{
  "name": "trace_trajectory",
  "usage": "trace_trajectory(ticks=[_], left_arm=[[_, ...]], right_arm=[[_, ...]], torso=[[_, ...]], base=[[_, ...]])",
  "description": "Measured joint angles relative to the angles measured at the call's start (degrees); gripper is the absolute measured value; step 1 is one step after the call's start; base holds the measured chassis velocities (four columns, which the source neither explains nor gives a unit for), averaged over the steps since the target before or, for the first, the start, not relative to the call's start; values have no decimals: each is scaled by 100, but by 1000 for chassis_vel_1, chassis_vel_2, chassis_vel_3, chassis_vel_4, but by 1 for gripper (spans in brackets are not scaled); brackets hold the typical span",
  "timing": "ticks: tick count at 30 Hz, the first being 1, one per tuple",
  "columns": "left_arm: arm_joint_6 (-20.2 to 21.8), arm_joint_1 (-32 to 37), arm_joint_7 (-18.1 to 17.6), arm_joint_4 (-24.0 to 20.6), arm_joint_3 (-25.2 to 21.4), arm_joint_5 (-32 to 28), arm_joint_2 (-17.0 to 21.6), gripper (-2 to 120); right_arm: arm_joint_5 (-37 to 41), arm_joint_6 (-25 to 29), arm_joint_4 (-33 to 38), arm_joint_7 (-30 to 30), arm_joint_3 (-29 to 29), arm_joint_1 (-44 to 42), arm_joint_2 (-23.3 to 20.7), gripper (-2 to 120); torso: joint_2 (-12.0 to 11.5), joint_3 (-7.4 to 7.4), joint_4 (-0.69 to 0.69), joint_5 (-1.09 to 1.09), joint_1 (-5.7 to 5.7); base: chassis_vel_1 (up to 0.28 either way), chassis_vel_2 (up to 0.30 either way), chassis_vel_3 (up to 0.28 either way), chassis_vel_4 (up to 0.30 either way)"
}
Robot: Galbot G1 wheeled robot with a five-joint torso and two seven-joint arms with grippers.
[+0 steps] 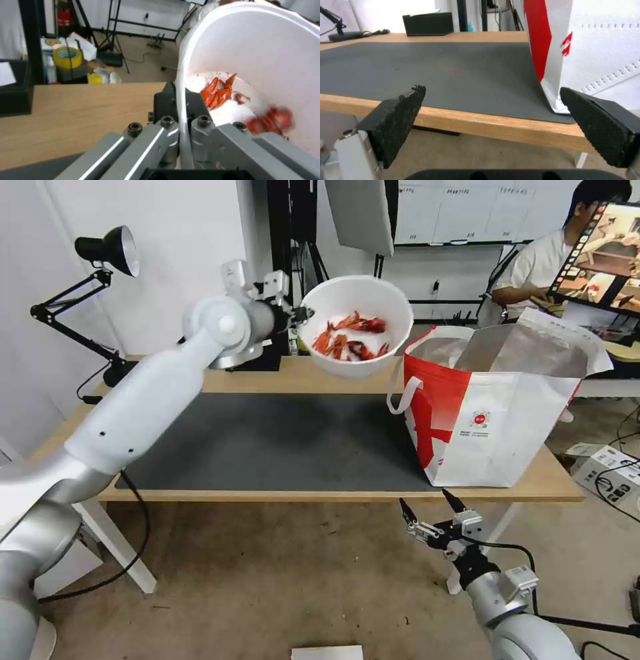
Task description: Pick up the trash from the table and place it into the takeout bag.
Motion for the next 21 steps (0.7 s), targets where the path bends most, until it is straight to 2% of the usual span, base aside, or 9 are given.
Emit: trace_trajectory(ticks=[9, 21], left_arm=[[14, -165, -76, 132, 89, 22, -361, 0], [51, -591, -218, 523, 391, -2, -906, 0]], right_arm=[[0, 0, 0, 0, 0, 0, 0, 100], [0, 0, 0, 0, 0, 0, 0, 100]], torso=[[0, 0, 0, 0, 0], [0, 0, 0, 0, 0]], base=[[0, 0, 0, 0], [0, 0, 0, 0]])
